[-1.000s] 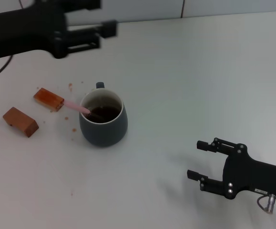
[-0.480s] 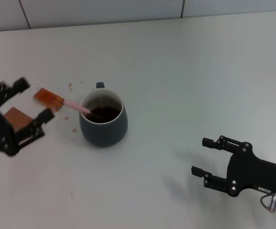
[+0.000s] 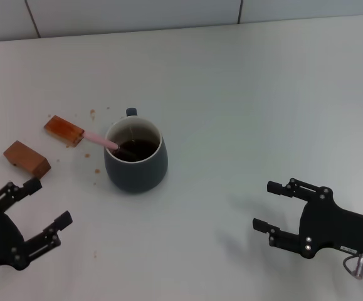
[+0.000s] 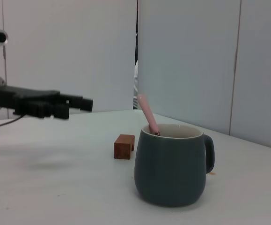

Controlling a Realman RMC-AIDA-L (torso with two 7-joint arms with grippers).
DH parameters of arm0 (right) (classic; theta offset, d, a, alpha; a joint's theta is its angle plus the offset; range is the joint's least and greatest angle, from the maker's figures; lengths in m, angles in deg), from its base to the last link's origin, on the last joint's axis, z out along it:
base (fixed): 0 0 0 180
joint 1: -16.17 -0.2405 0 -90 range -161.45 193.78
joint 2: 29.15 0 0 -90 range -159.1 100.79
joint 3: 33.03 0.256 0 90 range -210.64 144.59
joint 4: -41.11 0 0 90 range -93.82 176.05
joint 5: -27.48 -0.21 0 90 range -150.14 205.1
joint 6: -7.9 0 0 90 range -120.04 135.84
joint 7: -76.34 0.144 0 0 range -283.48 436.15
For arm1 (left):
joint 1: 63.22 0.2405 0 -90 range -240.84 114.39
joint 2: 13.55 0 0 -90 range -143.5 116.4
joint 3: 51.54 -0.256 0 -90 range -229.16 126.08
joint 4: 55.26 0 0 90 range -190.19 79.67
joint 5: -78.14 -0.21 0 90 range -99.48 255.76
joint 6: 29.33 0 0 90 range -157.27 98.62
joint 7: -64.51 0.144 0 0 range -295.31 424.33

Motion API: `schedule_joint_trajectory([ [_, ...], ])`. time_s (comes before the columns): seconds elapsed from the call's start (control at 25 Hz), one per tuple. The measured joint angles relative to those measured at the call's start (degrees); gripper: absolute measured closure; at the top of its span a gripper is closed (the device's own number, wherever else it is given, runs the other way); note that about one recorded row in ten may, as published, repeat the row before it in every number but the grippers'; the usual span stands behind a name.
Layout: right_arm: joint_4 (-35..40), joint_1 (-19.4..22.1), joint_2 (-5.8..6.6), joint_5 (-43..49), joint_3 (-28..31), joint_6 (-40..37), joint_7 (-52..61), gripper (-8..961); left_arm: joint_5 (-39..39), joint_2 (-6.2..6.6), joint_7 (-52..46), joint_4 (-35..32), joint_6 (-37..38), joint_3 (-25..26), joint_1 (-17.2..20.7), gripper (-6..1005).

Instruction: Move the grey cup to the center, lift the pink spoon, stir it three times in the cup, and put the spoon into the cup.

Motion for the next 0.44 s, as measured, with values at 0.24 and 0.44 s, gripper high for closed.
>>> schedule_joint_trajectory([
  [0.24, -0.31, 0.11, -0.1, 0.04, -0.21, -0.06, 0.14, 227, -0.04, -0.81, -0.18, 0.13, -3.05, 0.06, -0.38, 194],
  [0.44, -0.4, 0.33, -0.15, 0.28, -0.49, -0.24, 0.32, 227, -0.03, -0.93, -0.6, 0.16, -4.09, -0.1, -1.91, 194],
])
